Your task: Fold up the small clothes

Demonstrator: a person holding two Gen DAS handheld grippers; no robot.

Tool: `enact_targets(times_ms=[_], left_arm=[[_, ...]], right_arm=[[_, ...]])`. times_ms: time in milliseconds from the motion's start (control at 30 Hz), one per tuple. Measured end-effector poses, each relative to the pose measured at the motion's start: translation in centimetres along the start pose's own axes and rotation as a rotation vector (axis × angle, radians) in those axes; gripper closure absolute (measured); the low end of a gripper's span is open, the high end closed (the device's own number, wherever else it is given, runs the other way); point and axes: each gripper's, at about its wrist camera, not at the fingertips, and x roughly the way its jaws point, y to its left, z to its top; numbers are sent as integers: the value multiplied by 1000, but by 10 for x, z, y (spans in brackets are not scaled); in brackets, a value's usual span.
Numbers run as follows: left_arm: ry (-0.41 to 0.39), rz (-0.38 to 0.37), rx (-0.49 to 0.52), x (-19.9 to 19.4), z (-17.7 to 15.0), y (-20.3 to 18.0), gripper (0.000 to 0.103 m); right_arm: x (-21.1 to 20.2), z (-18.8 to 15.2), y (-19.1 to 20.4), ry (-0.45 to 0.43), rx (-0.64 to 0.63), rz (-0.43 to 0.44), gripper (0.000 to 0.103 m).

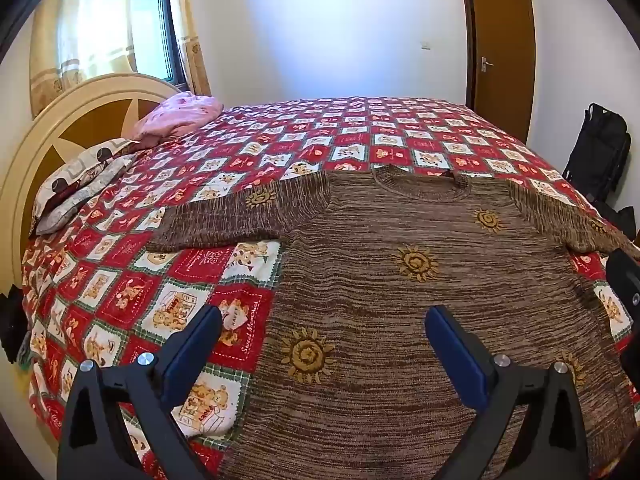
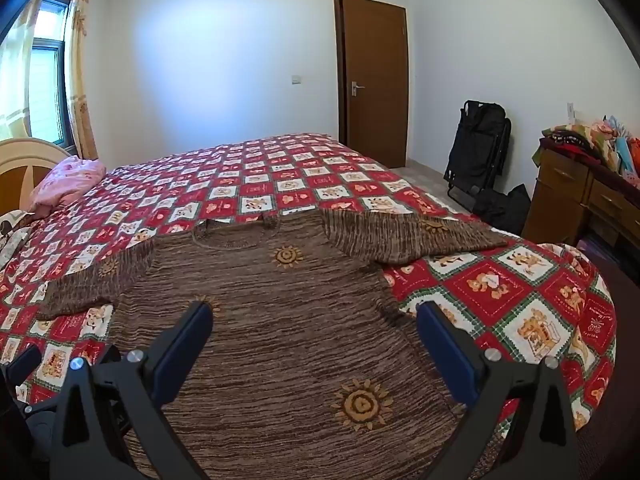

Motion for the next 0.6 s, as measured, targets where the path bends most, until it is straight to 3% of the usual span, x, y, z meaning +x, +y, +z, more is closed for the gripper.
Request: enact_targets(times_ms=[600], left_arm=[[1,-2,-5,2,-4,6,1]], right_arm=[[1,0,-1,9,0,0,0]])
